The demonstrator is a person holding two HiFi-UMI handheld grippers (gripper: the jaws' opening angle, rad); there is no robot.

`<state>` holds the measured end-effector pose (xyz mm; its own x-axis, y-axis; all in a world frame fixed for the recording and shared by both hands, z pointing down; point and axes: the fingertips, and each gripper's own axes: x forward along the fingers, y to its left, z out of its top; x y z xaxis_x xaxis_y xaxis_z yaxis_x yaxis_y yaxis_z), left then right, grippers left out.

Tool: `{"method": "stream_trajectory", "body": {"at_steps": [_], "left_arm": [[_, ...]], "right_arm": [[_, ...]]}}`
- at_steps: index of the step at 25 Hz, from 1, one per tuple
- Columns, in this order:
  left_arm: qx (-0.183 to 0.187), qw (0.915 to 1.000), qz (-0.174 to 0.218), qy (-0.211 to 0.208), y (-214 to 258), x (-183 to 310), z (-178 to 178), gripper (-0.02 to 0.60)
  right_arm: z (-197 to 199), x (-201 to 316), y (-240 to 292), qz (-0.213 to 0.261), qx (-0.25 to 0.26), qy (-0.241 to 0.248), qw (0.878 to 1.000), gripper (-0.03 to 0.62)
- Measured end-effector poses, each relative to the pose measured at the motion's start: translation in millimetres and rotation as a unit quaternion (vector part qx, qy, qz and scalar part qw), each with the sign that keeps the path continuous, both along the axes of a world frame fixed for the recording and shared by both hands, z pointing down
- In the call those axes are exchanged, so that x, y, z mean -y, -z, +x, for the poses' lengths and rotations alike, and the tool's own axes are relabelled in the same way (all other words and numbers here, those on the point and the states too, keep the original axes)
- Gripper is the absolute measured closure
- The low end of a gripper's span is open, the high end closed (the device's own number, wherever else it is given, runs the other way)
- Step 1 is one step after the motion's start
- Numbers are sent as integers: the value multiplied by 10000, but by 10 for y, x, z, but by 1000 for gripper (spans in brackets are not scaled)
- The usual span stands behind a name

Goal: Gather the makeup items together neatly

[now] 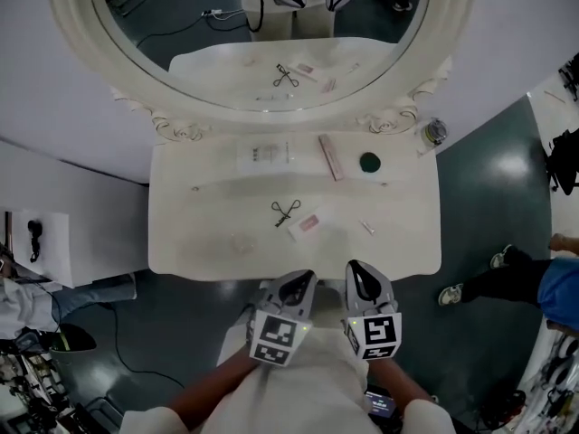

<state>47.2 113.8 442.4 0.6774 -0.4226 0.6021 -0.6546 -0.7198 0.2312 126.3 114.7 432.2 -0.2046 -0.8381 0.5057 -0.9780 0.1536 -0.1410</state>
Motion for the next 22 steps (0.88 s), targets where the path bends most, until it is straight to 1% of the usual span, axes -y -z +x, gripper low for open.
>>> {"method": "stream_trajectory", "body": {"at_steps": [9,15,22], "left_arm": [[132,9996,-157,-199,-259,117,341,580],[199,9992,-254,-221,-432,229,470,580],[263,9986,-344,-293,-602,270,596,580]], "right_arm": [[307,169,-317,-156,-132,-208,9996,592],[526,226,-588,-330,-234,-357,9985,592],[619,278,-792,-478,-252,-364,9979,591]]}}
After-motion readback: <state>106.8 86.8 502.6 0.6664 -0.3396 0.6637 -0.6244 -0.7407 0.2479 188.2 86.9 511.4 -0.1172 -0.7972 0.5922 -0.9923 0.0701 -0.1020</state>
